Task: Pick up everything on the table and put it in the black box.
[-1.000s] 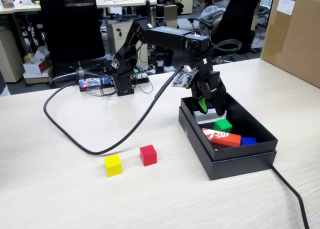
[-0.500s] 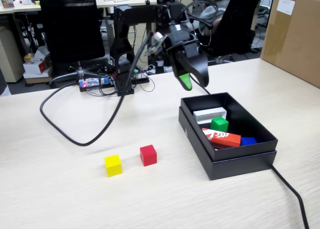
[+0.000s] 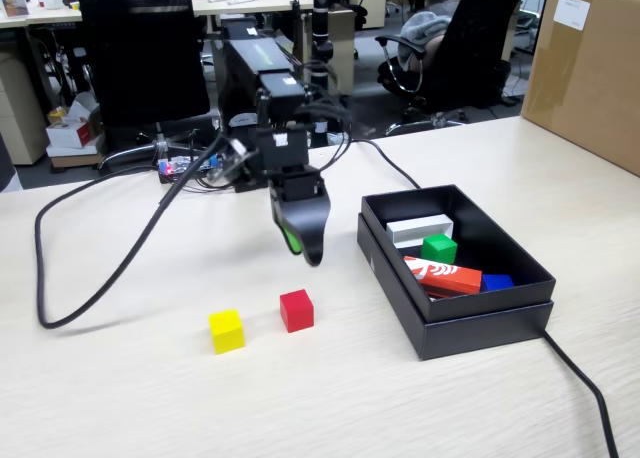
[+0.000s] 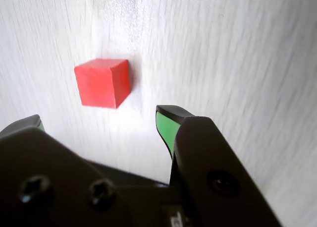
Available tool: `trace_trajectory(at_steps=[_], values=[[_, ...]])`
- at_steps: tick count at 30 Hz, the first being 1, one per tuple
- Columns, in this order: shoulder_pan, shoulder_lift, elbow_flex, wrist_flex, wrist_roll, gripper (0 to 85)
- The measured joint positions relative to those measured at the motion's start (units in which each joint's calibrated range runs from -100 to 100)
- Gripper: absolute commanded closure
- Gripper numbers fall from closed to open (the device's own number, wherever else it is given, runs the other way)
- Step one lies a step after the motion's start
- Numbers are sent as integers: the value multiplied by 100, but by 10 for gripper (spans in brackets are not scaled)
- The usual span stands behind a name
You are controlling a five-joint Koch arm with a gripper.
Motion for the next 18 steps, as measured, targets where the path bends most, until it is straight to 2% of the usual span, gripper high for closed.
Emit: trace_trajectory(at_steps=[18], values=[[-137, 1528, 675, 132, -44, 400]])
